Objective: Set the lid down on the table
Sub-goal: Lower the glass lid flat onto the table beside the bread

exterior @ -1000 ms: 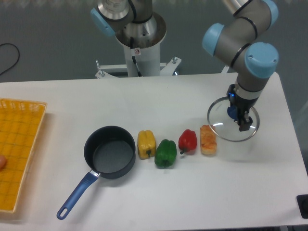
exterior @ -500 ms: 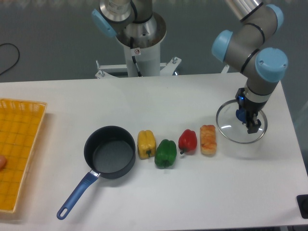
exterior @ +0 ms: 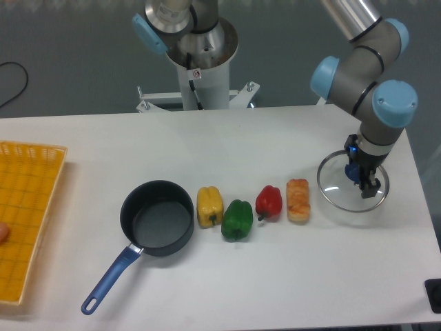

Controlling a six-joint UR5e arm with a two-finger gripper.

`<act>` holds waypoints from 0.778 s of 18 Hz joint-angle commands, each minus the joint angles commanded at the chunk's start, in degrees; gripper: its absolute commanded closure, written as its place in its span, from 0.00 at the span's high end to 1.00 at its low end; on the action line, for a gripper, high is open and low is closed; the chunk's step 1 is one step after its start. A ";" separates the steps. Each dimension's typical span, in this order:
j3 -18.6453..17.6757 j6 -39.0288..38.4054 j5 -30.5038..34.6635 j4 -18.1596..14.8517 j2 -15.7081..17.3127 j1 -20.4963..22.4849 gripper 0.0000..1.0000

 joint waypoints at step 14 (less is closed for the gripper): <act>0.09 0.70 0.09 1.41 -3.08 0.09 0.45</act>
